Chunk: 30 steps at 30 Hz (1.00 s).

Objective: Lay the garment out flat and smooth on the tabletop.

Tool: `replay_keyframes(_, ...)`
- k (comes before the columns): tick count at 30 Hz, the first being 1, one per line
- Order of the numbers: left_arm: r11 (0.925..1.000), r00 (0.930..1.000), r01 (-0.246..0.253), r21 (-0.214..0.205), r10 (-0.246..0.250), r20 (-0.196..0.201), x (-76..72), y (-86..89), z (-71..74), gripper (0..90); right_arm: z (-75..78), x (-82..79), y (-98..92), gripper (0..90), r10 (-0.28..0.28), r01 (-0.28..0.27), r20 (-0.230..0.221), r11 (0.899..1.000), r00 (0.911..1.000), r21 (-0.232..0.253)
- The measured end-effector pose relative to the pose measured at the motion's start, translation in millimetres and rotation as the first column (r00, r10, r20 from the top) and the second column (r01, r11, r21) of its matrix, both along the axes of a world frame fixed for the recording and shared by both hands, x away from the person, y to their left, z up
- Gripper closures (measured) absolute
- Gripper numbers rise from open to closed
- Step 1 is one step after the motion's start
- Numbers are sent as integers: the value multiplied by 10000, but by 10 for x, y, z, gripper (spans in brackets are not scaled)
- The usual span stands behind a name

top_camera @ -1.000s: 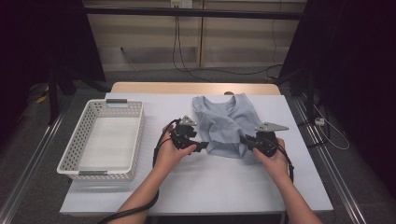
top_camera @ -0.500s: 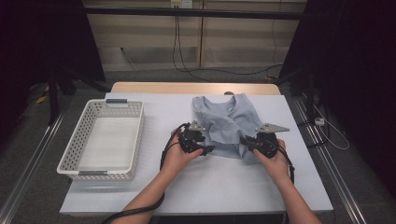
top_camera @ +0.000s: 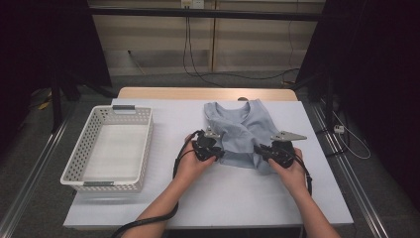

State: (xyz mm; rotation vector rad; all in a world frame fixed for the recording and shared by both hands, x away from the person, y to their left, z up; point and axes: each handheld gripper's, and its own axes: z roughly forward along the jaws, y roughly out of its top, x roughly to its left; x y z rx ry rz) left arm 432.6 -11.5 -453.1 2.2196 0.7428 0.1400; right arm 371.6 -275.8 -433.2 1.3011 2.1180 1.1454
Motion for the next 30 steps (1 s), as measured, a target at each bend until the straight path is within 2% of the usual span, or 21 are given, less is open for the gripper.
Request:
replay_keyframes(3, 10000, 9999, -21, 31, 21, -144, 7, -6, 11, 855, 2, -1, -3, 817, -31, 31, -13, 10000, 10000, 31)
replay_keyframes(8, 9999, 9996, 41, 136, -37, -269, -4, -22, 34, 883, 5, -1, -7, 818, -51, 51, 8, 10000, 10000, 76)
replay_keyframes(13, 9994, 9994, 145, -324, -155, -304, -41, 39, 82, 884, 11, -2, -7, 821, -34, 33, 52, 10000, 10000, 67)
replay_keyframes(19, 9979, 9989, 153, -632, -180, -428, -52, 140, 109, 884, -1, 9, -15, 821, -76, 76, 1, 9999, 10000, 79)
replay_keyframes(25, 9985, 9986, 128, -538, -155, -501, -93, 228, 125, 900, -14, 12, -13, 821, -89, 89, -17, 10000, 10000, 20)
replay_keyframes(27, 9975, 9979, 163, -692, -206, -619, -97, 262, 126, 900, -19, 14, -9, 821, -69, 69, -45, 10000, 10000, 17)
replay_keyframes(30, 9970, 9980, 211, -749, -255, -582, -90, 266, 139, 900, -12, 13, 0, 822, -50, 50, -2, 10000, 10000, -1)
